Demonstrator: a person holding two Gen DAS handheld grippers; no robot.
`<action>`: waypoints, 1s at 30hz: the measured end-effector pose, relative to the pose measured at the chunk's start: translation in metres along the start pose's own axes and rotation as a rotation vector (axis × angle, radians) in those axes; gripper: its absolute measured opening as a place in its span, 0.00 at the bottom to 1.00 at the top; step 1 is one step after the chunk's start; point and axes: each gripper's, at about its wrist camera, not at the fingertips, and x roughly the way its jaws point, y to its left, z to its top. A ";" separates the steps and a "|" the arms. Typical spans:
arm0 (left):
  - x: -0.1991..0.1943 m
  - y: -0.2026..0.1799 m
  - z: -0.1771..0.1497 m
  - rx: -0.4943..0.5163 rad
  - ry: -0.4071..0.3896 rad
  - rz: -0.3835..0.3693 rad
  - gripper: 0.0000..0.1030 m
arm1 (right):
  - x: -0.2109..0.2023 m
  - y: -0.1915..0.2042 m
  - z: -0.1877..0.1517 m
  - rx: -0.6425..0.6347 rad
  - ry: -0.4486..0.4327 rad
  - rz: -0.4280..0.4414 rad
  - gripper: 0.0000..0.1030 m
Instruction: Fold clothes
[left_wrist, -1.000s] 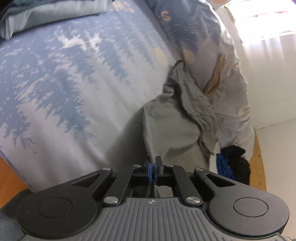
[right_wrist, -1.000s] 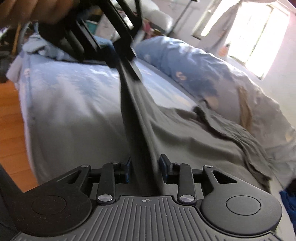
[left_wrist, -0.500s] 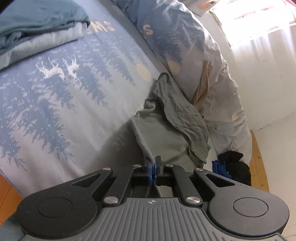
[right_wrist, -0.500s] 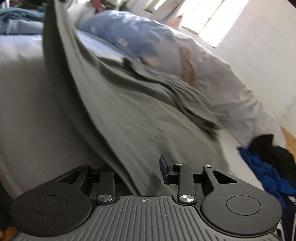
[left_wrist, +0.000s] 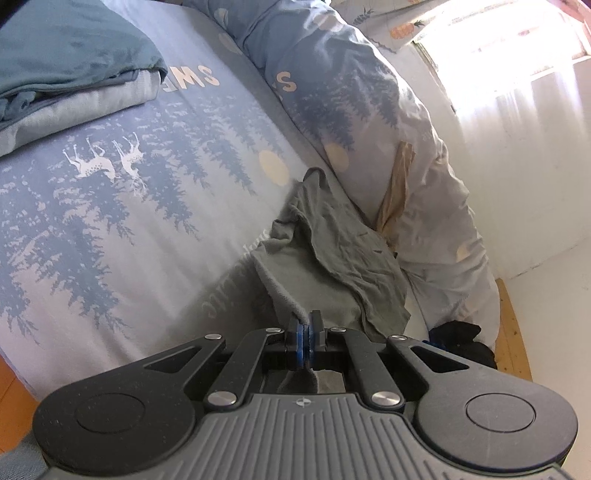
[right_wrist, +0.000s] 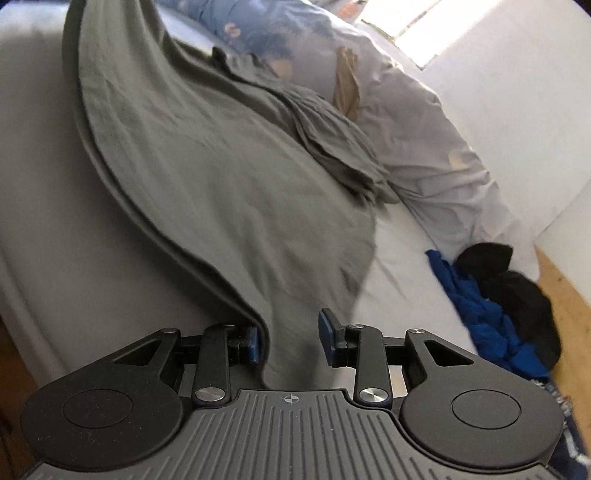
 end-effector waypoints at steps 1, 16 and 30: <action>0.001 -0.001 -0.001 0.003 -0.001 0.006 0.06 | 0.000 0.001 -0.003 -0.035 -0.009 -0.005 0.38; -0.010 -0.010 -0.011 0.060 -0.015 0.022 0.06 | -0.004 -0.013 -0.004 -0.236 -0.006 0.133 0.05; -0.066 -0.020 -0.026 0.104 -0.062 -0.021 0.06 | -0.087 -0.105 0.050 -0.419 -0.087 0.163 0.04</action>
